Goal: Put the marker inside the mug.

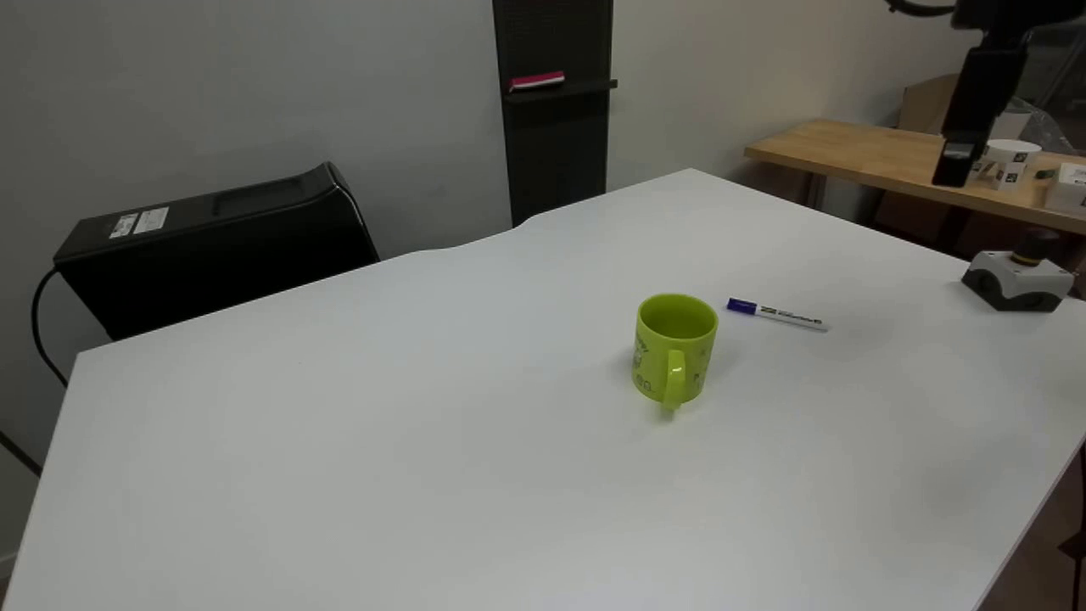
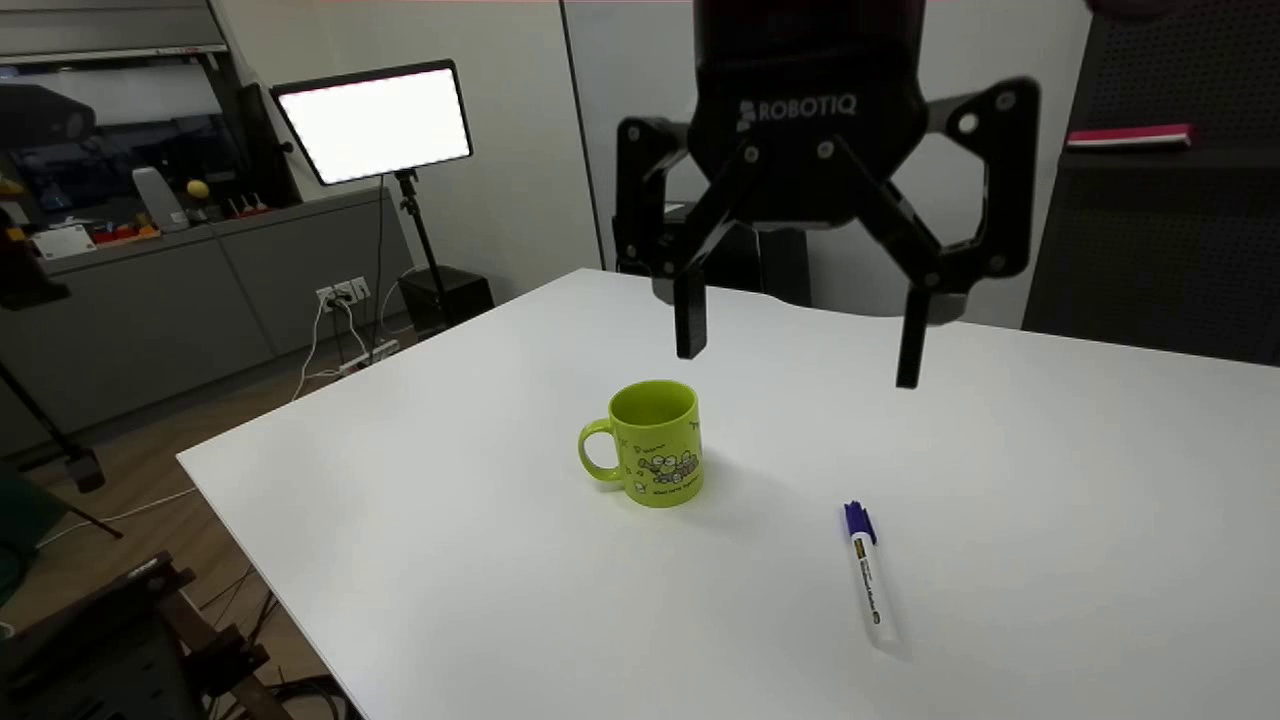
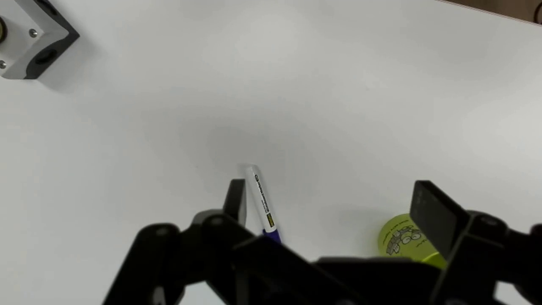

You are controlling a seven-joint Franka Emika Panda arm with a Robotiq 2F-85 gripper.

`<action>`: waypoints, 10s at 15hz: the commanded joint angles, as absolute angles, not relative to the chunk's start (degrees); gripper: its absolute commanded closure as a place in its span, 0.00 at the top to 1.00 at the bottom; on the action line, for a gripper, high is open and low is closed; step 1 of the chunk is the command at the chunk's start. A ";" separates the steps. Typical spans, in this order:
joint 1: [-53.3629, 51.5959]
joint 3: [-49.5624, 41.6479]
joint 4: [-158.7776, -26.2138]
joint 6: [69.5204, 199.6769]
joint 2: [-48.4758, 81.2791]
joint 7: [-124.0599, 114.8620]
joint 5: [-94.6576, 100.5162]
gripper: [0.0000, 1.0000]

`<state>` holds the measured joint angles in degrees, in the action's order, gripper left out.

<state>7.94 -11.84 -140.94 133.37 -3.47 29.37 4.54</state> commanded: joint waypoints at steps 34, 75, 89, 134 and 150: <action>19.31 -3.88 -123.70 145.59 26.67 49.88 2.33 1.00; 16.57 -1.97 -121.08 157.81 36.10 40.60 5.32 1.00; 18.27 -1.33 -121.46 157.48 36.38 41.02 5.70 1.00; 11.68 -5.29 -117.08 156.31 39.52 30.91 13.78 0.05; 8.15 -6.35 -118.89 156.07 32.46 27.08 17.42 0.05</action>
<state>9.26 -5.73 -117.72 157.48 35.08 30.24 15.34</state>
